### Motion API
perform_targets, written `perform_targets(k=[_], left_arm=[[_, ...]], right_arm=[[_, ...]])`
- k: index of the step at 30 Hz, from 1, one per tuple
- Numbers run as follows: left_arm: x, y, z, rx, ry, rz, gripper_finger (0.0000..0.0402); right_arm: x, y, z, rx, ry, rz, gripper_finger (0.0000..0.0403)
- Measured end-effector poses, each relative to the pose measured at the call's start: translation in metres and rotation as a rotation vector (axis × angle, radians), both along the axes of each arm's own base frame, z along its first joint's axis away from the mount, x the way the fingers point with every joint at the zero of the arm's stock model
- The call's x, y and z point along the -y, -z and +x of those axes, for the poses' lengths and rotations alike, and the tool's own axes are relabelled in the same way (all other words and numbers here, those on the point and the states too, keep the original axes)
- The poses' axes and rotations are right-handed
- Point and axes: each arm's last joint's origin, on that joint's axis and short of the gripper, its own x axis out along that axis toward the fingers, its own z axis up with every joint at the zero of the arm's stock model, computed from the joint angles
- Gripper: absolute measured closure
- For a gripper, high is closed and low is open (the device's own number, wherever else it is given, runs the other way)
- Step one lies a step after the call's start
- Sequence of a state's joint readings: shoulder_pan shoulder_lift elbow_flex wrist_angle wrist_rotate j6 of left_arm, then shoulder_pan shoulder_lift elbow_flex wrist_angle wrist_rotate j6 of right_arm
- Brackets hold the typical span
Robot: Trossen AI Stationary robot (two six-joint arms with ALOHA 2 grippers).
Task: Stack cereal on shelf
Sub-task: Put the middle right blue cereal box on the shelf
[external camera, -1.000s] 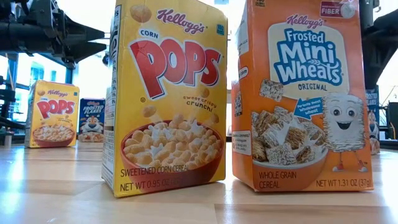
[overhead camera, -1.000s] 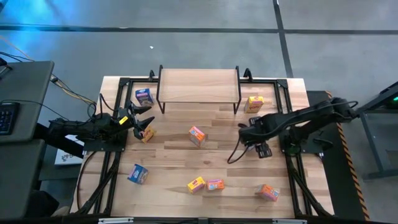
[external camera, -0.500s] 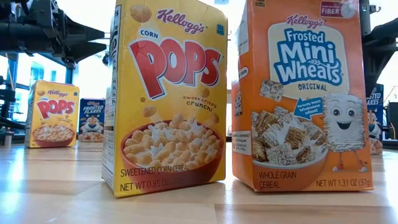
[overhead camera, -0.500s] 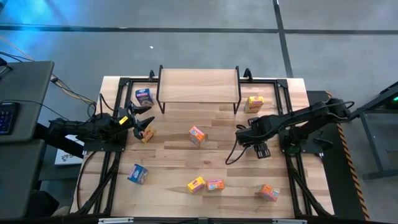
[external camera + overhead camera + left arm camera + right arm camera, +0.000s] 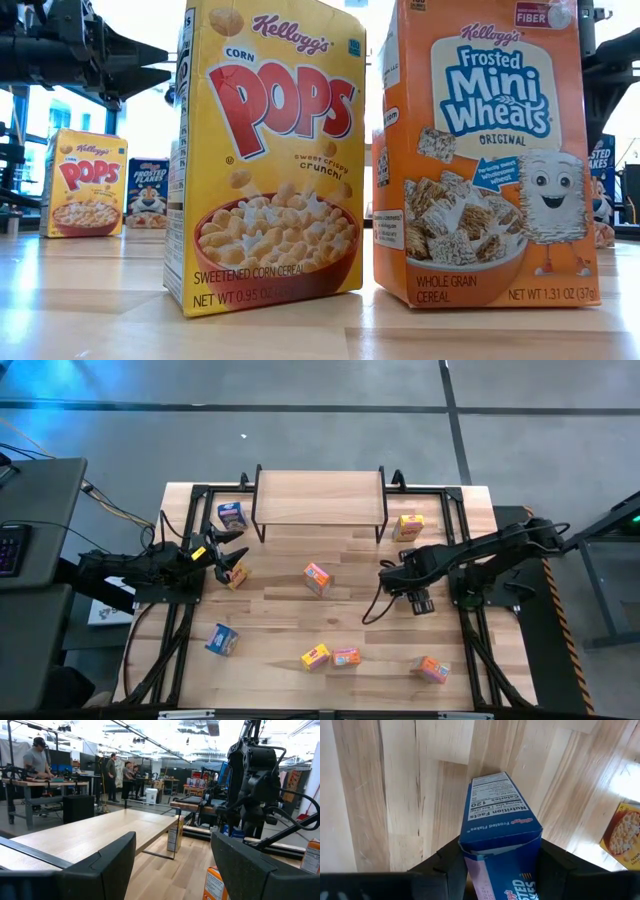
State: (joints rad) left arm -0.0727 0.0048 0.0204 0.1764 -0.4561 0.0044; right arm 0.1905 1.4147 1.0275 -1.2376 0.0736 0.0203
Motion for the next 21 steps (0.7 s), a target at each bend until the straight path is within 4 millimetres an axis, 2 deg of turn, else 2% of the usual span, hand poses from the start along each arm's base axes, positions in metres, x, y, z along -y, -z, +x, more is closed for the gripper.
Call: perform_targets(k=[4, 12, 16, 21], left_arm=[[0.0, 0.0, 0.0, 0.0, 0.0, 0.0, 0.0151], [0.0, 0.0, 0.0, 0.0, 0.0, 0.0, 0.0151], [0.0, 0.0, 0.0, 0.0, 0.0, 0.0, 0.0151], [0.0, 0.0, 0.0, 0.0, 0.0, 0.0, 0.0151]], right_arm=[[0.0, -0.005, 0.002, 0.017, 0.049, -0.005, 0.0233], [-0.002, -0.039, 0.017, 0.154, 0.078, -0.001, 0.0233], [-0.003, -0.062, 0.024, 0.239, 0.1, 0.014, 0.0233], [0.003, -0.1, 0.032, 0.392, 0.146, -0.034, 0.0233]])
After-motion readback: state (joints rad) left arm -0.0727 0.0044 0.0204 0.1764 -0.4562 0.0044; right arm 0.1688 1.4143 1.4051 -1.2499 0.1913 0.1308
